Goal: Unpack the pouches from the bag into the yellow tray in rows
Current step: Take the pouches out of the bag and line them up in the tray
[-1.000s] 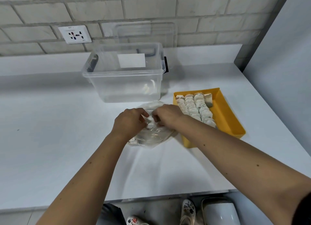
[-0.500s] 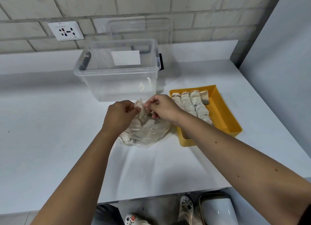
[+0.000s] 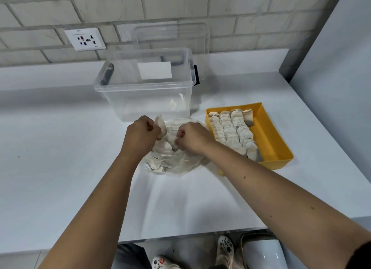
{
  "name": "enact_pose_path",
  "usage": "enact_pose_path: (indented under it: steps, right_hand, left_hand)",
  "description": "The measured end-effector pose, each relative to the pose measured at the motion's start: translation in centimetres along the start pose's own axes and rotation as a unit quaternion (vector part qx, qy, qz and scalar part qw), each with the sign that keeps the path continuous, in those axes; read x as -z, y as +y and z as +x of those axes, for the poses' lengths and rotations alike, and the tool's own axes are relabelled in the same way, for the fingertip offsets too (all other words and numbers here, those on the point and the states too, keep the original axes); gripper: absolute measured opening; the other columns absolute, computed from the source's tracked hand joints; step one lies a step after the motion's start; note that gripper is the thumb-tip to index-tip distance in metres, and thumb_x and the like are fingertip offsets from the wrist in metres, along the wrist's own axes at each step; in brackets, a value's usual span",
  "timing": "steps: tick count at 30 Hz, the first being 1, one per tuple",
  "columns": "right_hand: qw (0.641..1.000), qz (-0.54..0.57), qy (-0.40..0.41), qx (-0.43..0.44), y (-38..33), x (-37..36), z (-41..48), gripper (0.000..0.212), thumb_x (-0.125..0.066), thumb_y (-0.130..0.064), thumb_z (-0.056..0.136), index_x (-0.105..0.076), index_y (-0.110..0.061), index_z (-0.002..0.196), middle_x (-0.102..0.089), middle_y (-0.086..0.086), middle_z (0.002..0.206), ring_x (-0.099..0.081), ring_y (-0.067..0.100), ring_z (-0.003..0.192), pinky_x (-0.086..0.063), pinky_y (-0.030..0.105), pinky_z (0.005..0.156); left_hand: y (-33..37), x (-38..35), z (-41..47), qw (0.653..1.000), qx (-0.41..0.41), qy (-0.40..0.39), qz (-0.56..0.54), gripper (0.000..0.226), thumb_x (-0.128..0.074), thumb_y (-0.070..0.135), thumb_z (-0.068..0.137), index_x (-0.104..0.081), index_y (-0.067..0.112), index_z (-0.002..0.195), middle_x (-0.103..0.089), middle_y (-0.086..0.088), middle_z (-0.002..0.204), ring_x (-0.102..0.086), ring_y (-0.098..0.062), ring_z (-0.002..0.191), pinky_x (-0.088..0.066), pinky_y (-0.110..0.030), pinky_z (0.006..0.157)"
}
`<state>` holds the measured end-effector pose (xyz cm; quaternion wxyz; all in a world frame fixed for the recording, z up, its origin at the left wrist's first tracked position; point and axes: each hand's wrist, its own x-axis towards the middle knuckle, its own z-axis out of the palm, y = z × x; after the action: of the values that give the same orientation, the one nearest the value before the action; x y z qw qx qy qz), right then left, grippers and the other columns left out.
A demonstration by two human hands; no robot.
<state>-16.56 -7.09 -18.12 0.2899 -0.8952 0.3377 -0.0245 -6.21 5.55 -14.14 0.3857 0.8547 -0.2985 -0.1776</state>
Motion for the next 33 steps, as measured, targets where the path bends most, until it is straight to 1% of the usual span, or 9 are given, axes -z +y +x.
enact_pose_path:
  steps: [6,9,12,14,19,23,26,29,33]
  right_hand:
    - [0.991,0.125,-0.025,0.043,0.0,7.4,-2.0,0.01,-0.075,-0.025,0.083,-0.069,-0.017,0.083,-0.07,-0.006,0.075,-0.067,0.011,0.067,-0.054,0.031,0.071]
    - [0.978,0.196,-0.048,0.055,-0.4,8.0,-1.5,0.012,-0.074,-0.022,0.085,-0.07,-0.011,0.087,-0.074,0.002,0.08,-0.069,0.016,0.067,-0.057,0.033,0.07]
    - [0.982,0.182,-0.027,0.04,-0.6,7.1,-0.7,0.015,-0.075,-0.023,0.084,-0.07,-0.009,0.087,-0.074,0.003,0.079,-0.07,0.017,0.067,-0.058,0.033,0.07]
    - [0.982,0.188,-0.012,0.031,-0.6,6.2,-0.4,0.016,-0.075,-0.024,0.084,-0.07,-0.009,0.088,-0.072,0.002,0.075,-0.067,0.013,0.061,-0.057,0.029,0.064]
    - [0.962,0.271,-0.017,-0.017,0.0,3.1,0.2,0.02,-0.066,-0.027,0.092,-0.068,-0.007,0.089,-0.071,0.007,0.07,-0.065,0.02,0.057,-0.057,0.032,0.057]
    - [0.994,0.104,-0.039,-0.001,0.0,-0.3,0.9,0.024,-0.062,-0.026,0.091,-0.074,-0.009,0.079,-0.073,0.007,0.072,-0.069,0.024,0.07,-0.057,0.039,0.077]
    - [0.999,0.008,-0.038,0.001,-0.7,-2.0,1.3,0.037,-0.056,-0.045,0.091,-0.073,-0.015,0.08,-0.072,0.004,0.081,-0.065,0.022,0.08,-0.05,0.033,0.072]
    - [1.0,0.003,-0.003,-0.007,-0.7,-2.7,1.4,0.031,-0.056,-0.046,0.09,-0.072,-0.02,0.095,-0.071,0.0,0.095,-0.064,0.022,0.089,-0.048,0.032,0.071]
    - [0.997,0.077,-0.019,-0.023,-0.5,-3.1,1.2,0.015,-0.063,-0.031,0.087,-0.074,-0.02,0.086,-0.073,0.0,0.079,-0.069,0.021,0.081,-0.055,0.035,0.077]
  left_hand:
    - [0.2,0.3,0.5,0.999,-0.01,-0.034,-0.012,0.021,-0.051,0.012,0.092,-0.061,0.012,0.11,-0.076,-0.002,0.082,-0.068,-0.022,0.075,-0.054,-0.038,0.072]
    - [1.1,-0.2,0.6,0.987,0.028,-0.083,-0.135,0.023,-0.05,0.006,0.094,-0.065,0.002,0.109,-0.075,-0.009,0.085,-0.074,-0.021,0.072,-0.058,-0.04,0.08]
    - [1.9,-0.4,0.3,0.95,0.098,-0.141,-0.261,0.028,-0.048,0.019,0.102,-0.067,0.0,0.11,-0.077,-0.015,0.093,-0.075,-0.028,0.085,-0.059,-0.038,0.086]
    - [1.7,-0.5,0.2,0.95,0.086,-0.159,-0.255,0.033,-0.054,0.033,0.101,-0.069,0.005,0.106,-0.077,-0.013,0.095,-0.075,-0.027,0.087,-0.059,-0.035,0.084]
    - [0.2,-0.5,0.4,0.981,0.034,-0.068,-0.179,0.013,-0.064,0.012,0.093,-0.071,0.003,0.099,-0.074,-0.019,0.095,-0.073,-0.024,0.075,-0.061,-0.038,0.081]
    - [-0.5,0.0,0.8,0.99,0.033,-0.026,-0.138,0.016,-0.059,0.011,0.091,-0.07,0.002,0.099,-0.074,-0.017,0.092,-0.073,-0.027,0.075,-0.061,-0.041,0.08]
    - [-0.7,0.0,0.8,0.99,0.042,-0.029,-0.135,0.015,-0.056,0.01,0.091,-0.068,0.002,0.095,-0.073,-0.02,0.094,-0.074,-0.028,0.076,-0.062,-0.039,0.076]
    - [-0.9,-0.1,0.9,0.988,0.046,-0.034,-0.141,0.013,-0.056,0.01,0.092,-0.068,0.007,0.095,-0.072,-0.019,0.096,-0.074,-0.029,0.08,-0.061,-0.037,0.073]
    - [-1.1,-0.1,0.9,0.988,0.053,-0.034,-0.144,0.012,-0.056,0.011,0.093,-0.068,0.008,0.095,-0.072,-0.018,0.097,-0.073,-0.03,0.082,-0.061,-0.038,0.073]
